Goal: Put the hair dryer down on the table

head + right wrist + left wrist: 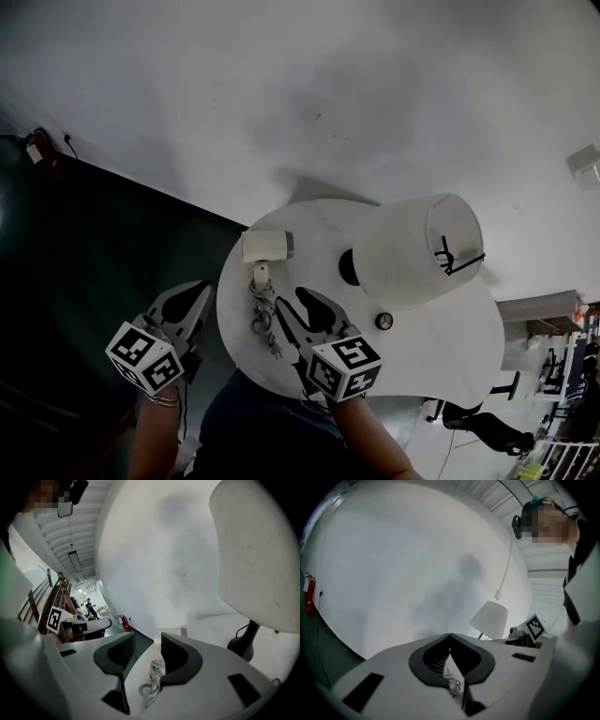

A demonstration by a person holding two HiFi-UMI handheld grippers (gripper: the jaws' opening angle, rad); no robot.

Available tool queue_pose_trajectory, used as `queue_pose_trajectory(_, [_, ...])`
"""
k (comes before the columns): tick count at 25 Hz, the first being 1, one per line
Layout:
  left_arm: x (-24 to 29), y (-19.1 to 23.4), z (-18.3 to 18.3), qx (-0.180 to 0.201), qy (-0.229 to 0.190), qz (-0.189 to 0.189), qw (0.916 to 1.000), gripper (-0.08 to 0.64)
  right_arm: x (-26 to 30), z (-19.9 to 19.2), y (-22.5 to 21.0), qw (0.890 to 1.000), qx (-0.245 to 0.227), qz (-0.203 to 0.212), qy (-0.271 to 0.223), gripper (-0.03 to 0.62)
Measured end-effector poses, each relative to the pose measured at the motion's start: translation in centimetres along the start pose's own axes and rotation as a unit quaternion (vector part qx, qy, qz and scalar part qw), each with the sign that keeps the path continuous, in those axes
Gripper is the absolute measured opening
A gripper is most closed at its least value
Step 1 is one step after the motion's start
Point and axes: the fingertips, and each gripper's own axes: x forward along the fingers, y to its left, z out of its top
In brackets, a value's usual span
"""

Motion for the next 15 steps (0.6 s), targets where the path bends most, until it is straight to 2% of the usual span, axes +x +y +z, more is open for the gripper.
queue_pose_trajectory(15, [0.2,-4.0,1.1,0.018,-0.007,0.017,0.9997,0.018,-3.6,2.3,0.7,0.997,-0.027,0.064,-0.03,0.087])
